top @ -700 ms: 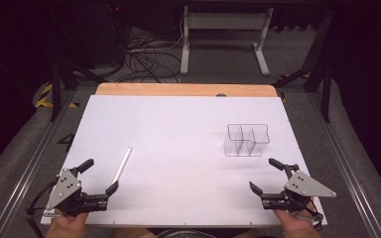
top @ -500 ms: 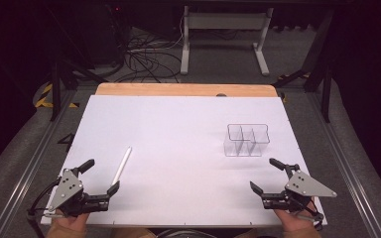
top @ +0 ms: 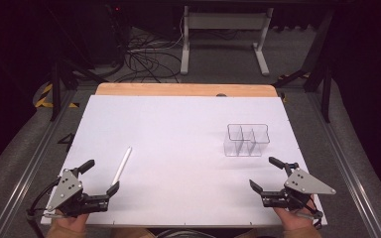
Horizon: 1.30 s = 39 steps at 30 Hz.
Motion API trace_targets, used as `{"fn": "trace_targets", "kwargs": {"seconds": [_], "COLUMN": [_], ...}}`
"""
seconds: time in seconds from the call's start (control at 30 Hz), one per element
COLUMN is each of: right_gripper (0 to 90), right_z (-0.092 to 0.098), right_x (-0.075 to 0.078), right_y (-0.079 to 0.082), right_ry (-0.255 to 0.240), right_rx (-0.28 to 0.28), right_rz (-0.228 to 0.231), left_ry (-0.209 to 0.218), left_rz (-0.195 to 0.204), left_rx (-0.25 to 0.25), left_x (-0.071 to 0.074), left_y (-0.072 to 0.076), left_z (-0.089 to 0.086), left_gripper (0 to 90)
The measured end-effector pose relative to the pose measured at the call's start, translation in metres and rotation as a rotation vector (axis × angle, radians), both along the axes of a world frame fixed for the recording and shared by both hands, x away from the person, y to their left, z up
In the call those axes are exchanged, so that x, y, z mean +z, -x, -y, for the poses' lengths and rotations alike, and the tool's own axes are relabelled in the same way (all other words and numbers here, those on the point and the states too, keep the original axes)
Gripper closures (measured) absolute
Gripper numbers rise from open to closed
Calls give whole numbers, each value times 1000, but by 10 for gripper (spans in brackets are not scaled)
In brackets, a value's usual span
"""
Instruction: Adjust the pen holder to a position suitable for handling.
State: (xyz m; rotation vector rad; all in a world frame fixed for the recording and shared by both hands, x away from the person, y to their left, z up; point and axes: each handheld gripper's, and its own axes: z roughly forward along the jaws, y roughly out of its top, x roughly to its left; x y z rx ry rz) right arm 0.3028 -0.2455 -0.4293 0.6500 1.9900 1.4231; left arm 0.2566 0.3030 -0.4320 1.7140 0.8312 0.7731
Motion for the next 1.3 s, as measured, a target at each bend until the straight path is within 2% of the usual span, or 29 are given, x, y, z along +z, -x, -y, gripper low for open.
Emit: {"fn": "trace_targets", "kwargs": {"seconds": [0.3,0.47,0.63,0.83,1.03,1.2,1.3], "right_gripper": [98,97,97,98,98,98,98], "right_z": [0,-2,-5,-6,-8,-8,-9], "right_x": [14,22,26,35,44,49,49], "right_y": [-12,-20,-28,-37,-45,-49,-51], "right_ry": [17,27,8,18,70,72,71], "right_rx": [-7,-3,1,1,10,12,9], "right_rz": [-38,-34,-43,-30,-25,-15,-27], "left_ry": [-23,-24,-22,-18,-26,-28,-28], "left_rz": [16,18,20,15,19,19,19], "left_rx": [-4,-2,-1,1,3,3,4], "left_x": [1,1,1,0,1,0,0], "left_y": [1,1,1,1,1,0,0], "left_z": [1,1,1,2,1,1,1], "left_gripper": [15,15,17,16,17,17,17]}}
